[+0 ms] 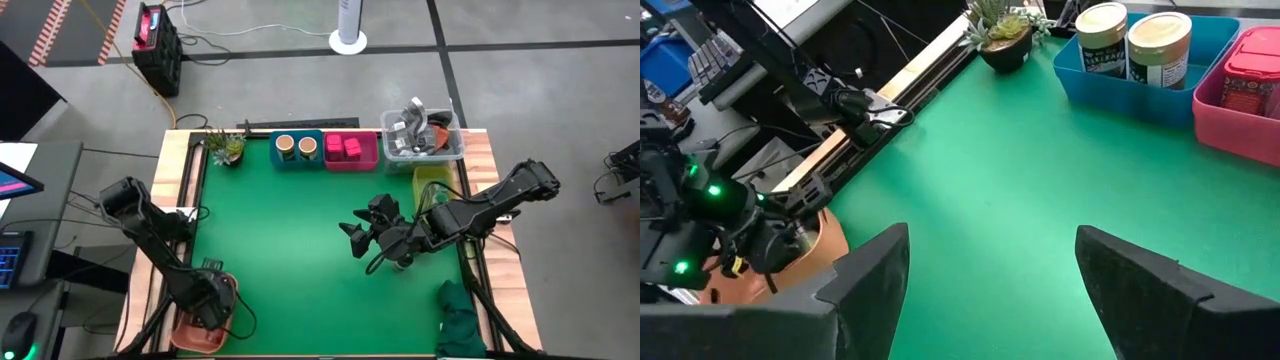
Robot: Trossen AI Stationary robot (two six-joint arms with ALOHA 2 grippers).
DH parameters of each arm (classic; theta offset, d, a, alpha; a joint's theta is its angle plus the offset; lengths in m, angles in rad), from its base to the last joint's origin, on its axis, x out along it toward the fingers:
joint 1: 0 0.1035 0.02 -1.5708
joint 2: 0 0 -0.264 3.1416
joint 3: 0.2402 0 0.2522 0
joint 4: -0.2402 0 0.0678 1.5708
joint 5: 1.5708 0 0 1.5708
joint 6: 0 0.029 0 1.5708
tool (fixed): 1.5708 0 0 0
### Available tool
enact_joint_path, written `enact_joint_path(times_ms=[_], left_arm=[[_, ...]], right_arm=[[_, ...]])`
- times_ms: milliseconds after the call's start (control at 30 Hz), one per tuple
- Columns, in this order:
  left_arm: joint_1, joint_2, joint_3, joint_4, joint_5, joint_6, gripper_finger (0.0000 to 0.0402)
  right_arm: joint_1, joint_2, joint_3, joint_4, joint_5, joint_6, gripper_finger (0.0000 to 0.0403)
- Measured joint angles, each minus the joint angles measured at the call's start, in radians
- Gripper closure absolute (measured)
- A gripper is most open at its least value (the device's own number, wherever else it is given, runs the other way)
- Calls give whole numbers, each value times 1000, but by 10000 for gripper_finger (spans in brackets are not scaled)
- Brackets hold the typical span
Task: Sort spices by type
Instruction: Put the left black spice bottle into the orange bin
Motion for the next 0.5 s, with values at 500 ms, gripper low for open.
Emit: enact_joint_path(times_ms=[500], left_arm=[[40,-243,0,-88,67,-138,194]], right_arm=[[0,0,0,0,-1,-13,94]])
